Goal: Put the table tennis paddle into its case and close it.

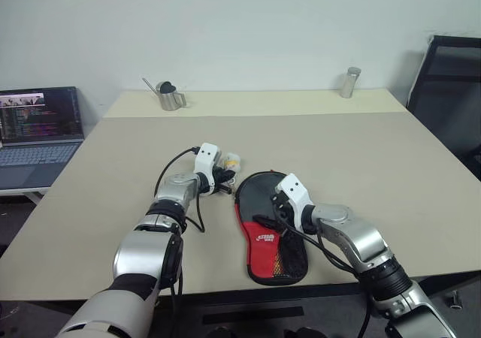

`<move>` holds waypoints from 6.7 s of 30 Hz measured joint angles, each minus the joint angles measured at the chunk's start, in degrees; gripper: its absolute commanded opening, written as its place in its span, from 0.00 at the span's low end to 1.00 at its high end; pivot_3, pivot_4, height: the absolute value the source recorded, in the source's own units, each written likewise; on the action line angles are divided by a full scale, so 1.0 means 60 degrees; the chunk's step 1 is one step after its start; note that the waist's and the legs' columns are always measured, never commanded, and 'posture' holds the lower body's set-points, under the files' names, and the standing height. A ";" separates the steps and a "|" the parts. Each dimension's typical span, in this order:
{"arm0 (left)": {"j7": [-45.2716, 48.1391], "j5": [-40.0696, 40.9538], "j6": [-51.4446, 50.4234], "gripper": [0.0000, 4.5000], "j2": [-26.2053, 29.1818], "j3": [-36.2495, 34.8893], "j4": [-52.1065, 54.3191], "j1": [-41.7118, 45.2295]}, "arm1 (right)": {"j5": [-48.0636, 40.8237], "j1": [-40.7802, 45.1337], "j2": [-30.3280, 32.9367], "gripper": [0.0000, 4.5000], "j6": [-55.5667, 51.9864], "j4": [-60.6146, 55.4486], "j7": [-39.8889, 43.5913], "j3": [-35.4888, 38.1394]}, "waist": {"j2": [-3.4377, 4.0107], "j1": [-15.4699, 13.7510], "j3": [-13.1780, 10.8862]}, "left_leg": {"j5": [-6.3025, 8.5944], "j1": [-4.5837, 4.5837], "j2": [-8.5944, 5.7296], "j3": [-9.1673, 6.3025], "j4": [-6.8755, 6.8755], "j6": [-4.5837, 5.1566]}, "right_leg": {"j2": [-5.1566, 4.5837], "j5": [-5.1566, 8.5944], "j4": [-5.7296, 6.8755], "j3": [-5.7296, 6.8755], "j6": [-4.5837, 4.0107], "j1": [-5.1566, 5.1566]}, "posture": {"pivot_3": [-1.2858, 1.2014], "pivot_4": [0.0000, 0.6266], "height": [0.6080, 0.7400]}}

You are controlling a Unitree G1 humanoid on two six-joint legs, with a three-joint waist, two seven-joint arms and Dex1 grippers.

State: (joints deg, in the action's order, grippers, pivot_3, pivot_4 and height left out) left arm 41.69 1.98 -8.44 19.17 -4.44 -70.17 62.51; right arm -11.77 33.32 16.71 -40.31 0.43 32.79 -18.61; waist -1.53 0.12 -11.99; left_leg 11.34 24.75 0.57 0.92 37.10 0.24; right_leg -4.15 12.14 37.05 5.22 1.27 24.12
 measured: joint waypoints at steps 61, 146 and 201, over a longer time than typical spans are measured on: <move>-0.4976 -0.6774 0.4515 0.00 -0.2920 0.4817 -0.1921 0.2940 | 0.0293 -0.2082 -0.0140 1.00 -0.1739 -0.2955 -0.0799 0.0059 | -0.0117 -0.0092 0.0104 | 0.0002 -0.0010 0.0003 -0.0035 0.0000 0.0000 | -0.0005 0.0009 -0.0009 0.0002 0.0014 -0.0010 | 0.52 0.24 1.00; 0.3775 0.0721 0.0490 1.00 0.0542 0.2341 0.7932 -0.4184 | 0.2436 0.2205 0.3299 1.00 0.4306 0.4251 0.2210 -0.0086 | -0.0048 -0.0017 0.0194 | 0.0001 -0.0012 0.0017 -0.0010 -0.0011 0.0002 | 0.0015 0.0005 -0.0017 -0.0025 -0.0015 0.0003 | 0.52 0.24 1.00; 0.3634 -0.0553 0.3969 1.00 -0.1299 0.2991 0.2261 -0.1820 | 0.4157 0.1740 0.2590 0.04 0.4289 0.4571 0.2363 0.0500 | -0.0001 -0.0096 0.0230 | 0.0008 -0.0136 0.0018 0.0153 -0.0029 0.0010 | 0.0016 -0.0017 -0.0007 -0.0196 0.0012 -0.0027 | 0.52 0.24 1.00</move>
State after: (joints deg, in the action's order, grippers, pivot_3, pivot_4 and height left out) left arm 63.49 -1.34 15.37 11.37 13.51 -56.60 51.59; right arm 13.17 43.76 32.25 -14.58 27.85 46.97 -15.61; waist -1.54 -0.45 -10.62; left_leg 11.38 23.94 0.68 1.84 36.93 0.30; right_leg -4.05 12.04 37.01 4.04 1.34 23.96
